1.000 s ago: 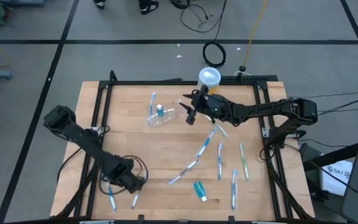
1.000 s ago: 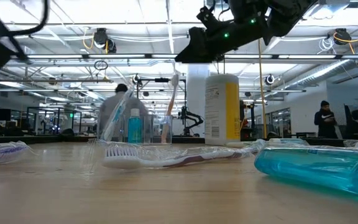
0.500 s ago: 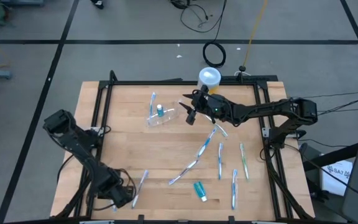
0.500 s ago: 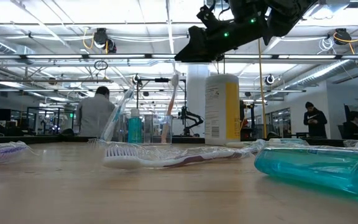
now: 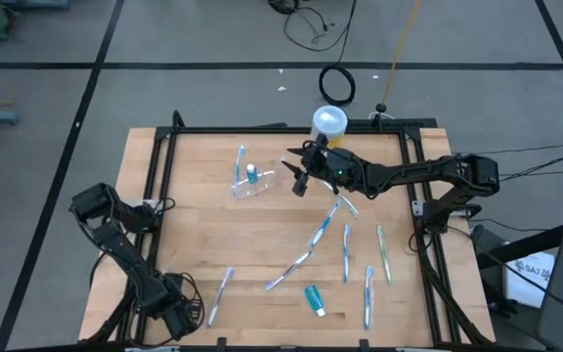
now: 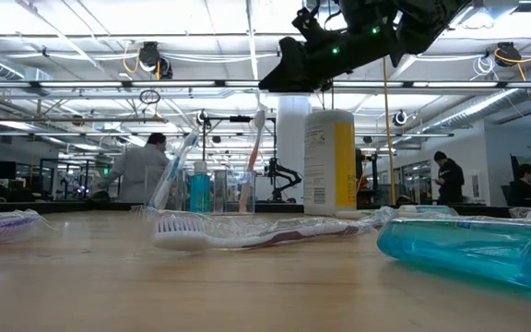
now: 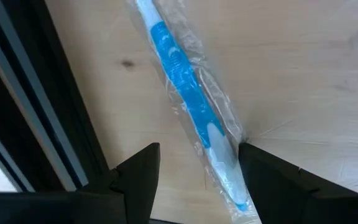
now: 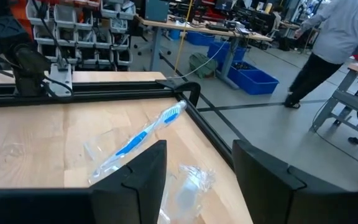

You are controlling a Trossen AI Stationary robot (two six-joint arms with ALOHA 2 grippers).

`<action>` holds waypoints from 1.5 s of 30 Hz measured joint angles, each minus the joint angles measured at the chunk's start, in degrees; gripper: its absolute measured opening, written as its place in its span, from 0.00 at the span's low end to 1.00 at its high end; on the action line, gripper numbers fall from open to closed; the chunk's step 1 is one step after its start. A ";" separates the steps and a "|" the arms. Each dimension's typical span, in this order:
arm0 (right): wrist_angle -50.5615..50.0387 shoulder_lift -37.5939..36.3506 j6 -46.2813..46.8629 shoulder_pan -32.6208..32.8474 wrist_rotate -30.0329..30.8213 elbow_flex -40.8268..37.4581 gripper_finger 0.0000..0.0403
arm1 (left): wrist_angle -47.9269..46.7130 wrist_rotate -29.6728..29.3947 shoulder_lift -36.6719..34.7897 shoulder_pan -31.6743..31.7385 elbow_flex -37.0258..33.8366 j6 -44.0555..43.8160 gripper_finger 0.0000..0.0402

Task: Pick & Place toothbrushing station
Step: Put the blue toothbrush into the transparent organizer

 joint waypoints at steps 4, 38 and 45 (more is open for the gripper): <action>0.84 0.00 0.44 0.00 0.01 0.00 0.44 | -0.11 -5.17 0.29 0.21 -0.04 1.99 0.57; 3.48 0.00 -0.20 -0.04 0.02 0.00 0.43 | -24.17 -31.59 -6.84 2.10 -0.59 4.23 0.57; 3.87 0.00 -0.21 -0.04 0.02 0.00 0.43 | -29.27 -30.93 -6.88 7.63 -0.81 0.81 0.57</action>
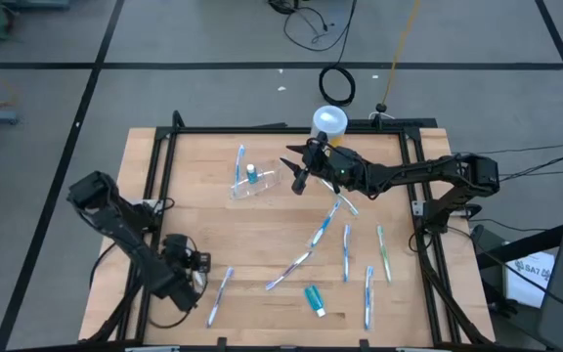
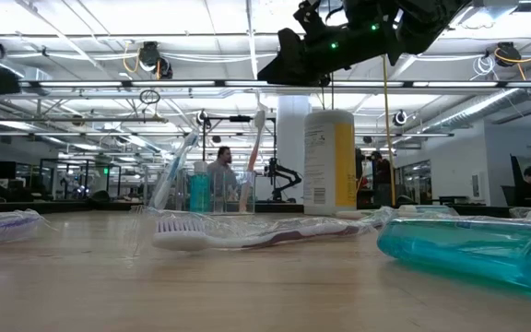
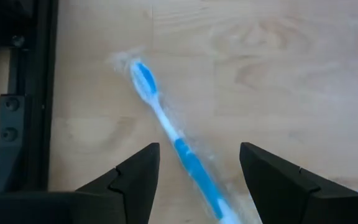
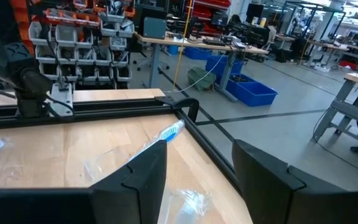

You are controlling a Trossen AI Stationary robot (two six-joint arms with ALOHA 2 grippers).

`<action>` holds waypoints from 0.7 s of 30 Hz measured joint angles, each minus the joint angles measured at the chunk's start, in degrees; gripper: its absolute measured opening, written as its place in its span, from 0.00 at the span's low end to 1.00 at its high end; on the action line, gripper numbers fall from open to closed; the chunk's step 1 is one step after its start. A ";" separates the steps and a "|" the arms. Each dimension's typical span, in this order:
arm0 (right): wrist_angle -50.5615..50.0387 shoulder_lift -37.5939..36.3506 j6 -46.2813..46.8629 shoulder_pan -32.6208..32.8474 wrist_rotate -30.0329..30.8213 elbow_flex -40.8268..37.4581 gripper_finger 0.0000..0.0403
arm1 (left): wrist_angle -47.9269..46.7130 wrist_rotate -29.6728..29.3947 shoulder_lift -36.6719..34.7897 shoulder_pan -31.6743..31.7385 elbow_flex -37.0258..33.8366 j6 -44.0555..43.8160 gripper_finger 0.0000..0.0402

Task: Pick & Place toothbrushing station
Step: Put the blue toothbrush into the transparent organizer

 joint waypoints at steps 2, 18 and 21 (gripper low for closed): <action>0.02 0.00 0.02 0.00 0.00 0.00 0.43 | 0.17 0.21 0.00 1.61 -0.36 0.27 0.57; -0.23 0.00 0.02 0.00 0.00 0.00 0.43 | 2.94 5.60 0.17 7.29 -1.52 -0.82 0.57; -0.28 0.00 0.02 0.00 0.00 0.00 0.43 | 5.58 7.14 0.17 7.43 -3.93 -0.87 0.57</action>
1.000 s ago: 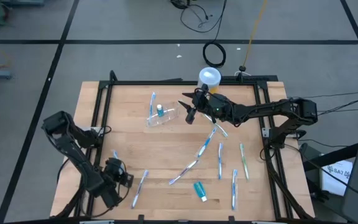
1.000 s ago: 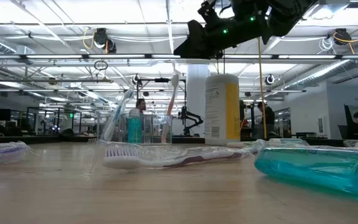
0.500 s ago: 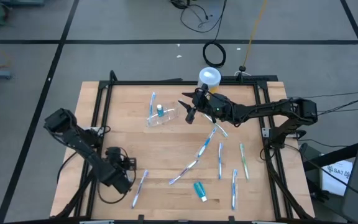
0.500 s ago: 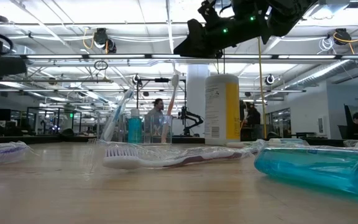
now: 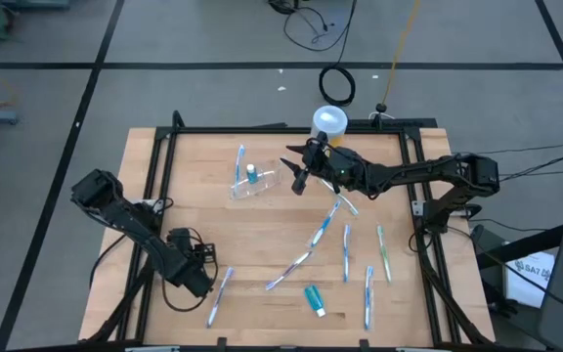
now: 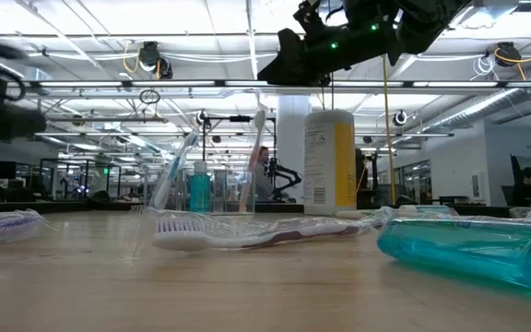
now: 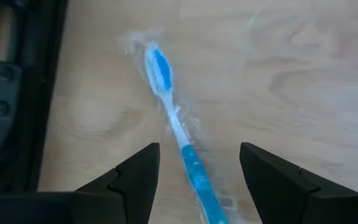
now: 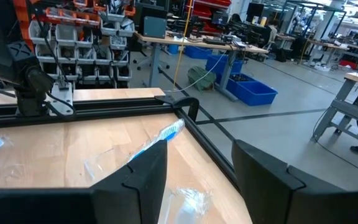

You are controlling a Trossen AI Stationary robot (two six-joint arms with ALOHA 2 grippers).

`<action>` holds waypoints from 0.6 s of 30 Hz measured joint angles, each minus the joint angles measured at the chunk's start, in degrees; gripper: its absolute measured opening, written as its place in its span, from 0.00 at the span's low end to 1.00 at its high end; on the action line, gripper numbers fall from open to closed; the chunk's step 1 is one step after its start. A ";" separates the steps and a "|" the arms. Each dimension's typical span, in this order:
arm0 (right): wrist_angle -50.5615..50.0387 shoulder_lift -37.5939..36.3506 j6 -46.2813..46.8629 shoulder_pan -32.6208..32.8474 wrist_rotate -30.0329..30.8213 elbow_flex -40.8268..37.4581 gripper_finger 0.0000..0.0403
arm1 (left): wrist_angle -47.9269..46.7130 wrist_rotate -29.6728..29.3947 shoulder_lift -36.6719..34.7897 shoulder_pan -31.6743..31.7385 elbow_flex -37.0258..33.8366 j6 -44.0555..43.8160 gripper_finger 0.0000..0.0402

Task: Pick & Place toothbrushing station
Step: Put the blue toothbrush into the transparent organizer

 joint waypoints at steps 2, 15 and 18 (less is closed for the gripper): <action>-0.17 0.00 0.00 0.00 0.00 0.00 0.43 | 3.42 1.04 0.00 0.00 -2.35 -0.14 0.57; -0.18 0.00 0.00 0.00 0.00 0.00 0.43 | 10.87 -2.56 -0.17 -0.47 -6.02 2.83 0.57; -0.18 0.00 0.00 0.00 0.00 0.00 0.43 | 11.29 -3.62 -0.15 -1.49 -5.90 5.48 0.57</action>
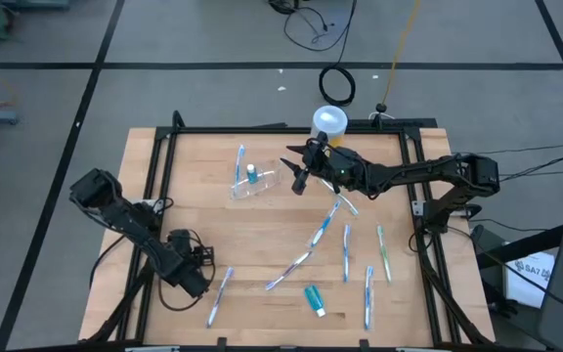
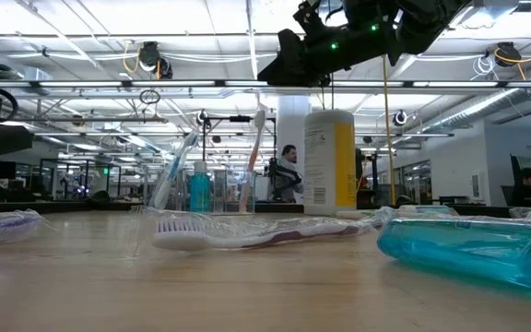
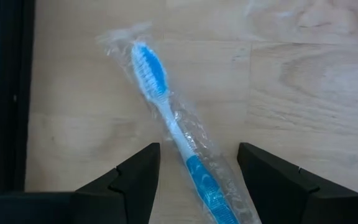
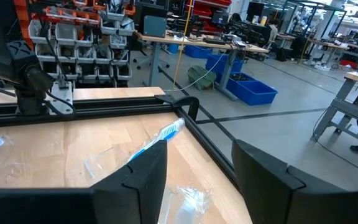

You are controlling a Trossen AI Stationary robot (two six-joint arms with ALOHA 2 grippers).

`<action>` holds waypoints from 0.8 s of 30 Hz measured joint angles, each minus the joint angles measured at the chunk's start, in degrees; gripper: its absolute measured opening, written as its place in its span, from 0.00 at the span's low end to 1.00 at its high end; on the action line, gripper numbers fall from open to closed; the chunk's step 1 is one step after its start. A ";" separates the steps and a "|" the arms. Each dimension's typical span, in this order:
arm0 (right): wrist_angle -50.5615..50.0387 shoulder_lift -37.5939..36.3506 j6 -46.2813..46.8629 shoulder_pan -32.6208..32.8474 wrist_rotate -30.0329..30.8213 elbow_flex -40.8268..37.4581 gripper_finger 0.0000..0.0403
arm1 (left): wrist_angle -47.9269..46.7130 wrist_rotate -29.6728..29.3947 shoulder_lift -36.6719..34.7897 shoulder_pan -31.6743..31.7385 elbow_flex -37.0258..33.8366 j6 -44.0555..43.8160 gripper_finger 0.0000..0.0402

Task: Pick & Place toothbrushing station
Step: Put the blue toothbrush into the transparent organizer

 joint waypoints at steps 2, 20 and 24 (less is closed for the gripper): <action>0.00 0.00 0.00 0.00 0.00 0.00 0.43 | 0.32 -0.41 0.02 -0.50 -0.04 0.61 0.57; -1.02 0.00 0.64 0.02 0.00 0.00 0.43 | -0.05 -0.52 0.11 -1.68 0.02 -6.93 0.44; -1.42 0.00 0.66 0.02 0.00 0.00 0.42 | 0.13 -3.33 0.17 -1.86 -0.06 -6.57 0.29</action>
